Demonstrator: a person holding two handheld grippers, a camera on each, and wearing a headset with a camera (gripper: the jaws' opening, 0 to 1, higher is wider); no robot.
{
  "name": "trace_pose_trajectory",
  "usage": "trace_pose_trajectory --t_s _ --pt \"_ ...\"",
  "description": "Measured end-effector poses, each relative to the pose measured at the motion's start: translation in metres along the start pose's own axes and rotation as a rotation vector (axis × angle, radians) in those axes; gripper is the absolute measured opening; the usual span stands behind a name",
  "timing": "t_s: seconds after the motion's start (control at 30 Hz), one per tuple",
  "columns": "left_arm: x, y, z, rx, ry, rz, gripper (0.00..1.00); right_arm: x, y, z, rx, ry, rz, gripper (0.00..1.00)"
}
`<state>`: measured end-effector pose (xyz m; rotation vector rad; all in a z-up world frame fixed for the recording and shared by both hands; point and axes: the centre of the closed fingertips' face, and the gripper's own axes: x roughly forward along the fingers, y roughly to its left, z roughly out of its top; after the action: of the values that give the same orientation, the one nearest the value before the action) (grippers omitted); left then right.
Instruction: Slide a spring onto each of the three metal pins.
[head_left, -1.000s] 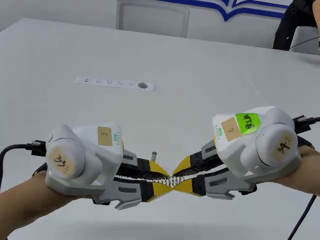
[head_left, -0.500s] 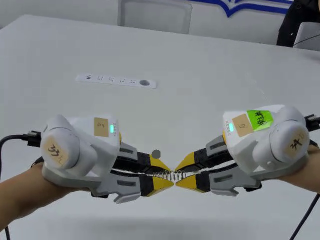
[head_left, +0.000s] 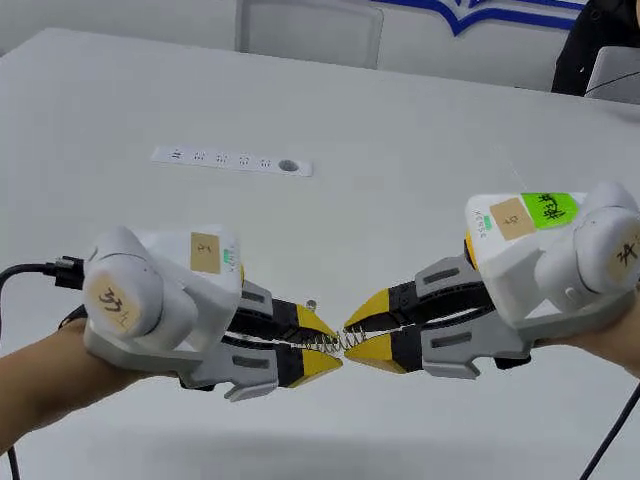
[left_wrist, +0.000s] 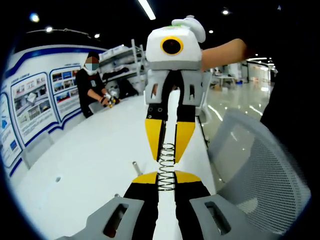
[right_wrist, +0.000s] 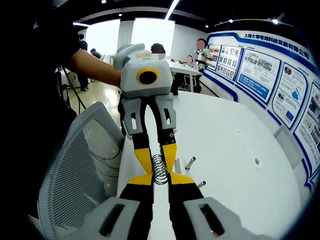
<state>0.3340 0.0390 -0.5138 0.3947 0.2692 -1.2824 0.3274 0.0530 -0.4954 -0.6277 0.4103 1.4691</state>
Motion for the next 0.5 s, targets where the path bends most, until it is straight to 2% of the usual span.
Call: trace_pose_trajectory --t_s 0.37,0.5 --pt "0.003 0.0 0.002 -0.006 0.002 0.012 0.1 0.001 0.0 0.026 0.057 -0.112 0.009 0.11" --pt "0.002 0.002 0.003 -0.011 0.002 0.018 0.1 0.003 -0.001 0.031 0.064 -0.131 0.005 0.11"
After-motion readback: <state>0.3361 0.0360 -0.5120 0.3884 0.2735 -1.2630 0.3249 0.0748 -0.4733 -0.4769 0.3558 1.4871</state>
